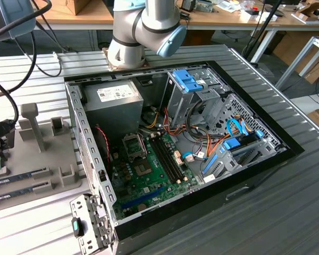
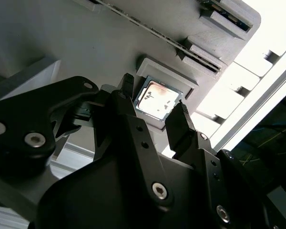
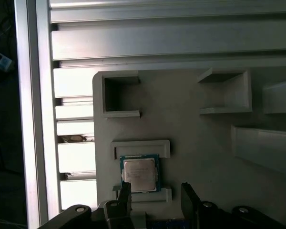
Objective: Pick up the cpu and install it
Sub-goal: 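Pick up the cpu and move it towards the insertion slot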
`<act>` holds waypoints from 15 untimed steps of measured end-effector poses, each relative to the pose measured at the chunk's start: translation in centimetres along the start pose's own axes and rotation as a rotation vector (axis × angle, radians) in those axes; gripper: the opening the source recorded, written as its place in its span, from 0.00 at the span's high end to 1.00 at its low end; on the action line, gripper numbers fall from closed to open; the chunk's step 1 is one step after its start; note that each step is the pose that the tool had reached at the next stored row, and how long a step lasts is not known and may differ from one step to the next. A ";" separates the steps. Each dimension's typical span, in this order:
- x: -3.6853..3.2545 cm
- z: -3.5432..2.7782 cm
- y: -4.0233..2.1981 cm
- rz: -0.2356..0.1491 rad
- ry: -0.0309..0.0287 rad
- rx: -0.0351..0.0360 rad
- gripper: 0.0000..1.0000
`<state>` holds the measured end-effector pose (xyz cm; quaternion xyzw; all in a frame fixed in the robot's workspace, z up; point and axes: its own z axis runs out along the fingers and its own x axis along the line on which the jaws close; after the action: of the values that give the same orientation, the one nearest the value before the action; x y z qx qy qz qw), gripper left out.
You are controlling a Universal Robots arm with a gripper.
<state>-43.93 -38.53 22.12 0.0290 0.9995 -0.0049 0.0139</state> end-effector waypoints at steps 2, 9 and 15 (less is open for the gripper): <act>0.01 0.03 0.00 0.000 0.0001 0.0000 0.46; 0.01 0.24 0.00 0.000 -0.0003 -0.0002 0.46; 0.27 0.58 0.01 0.000 0.0000 0.0002 0.46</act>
<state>-44.17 -38.51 21.53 0.0290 0.9995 -0.0050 0.0139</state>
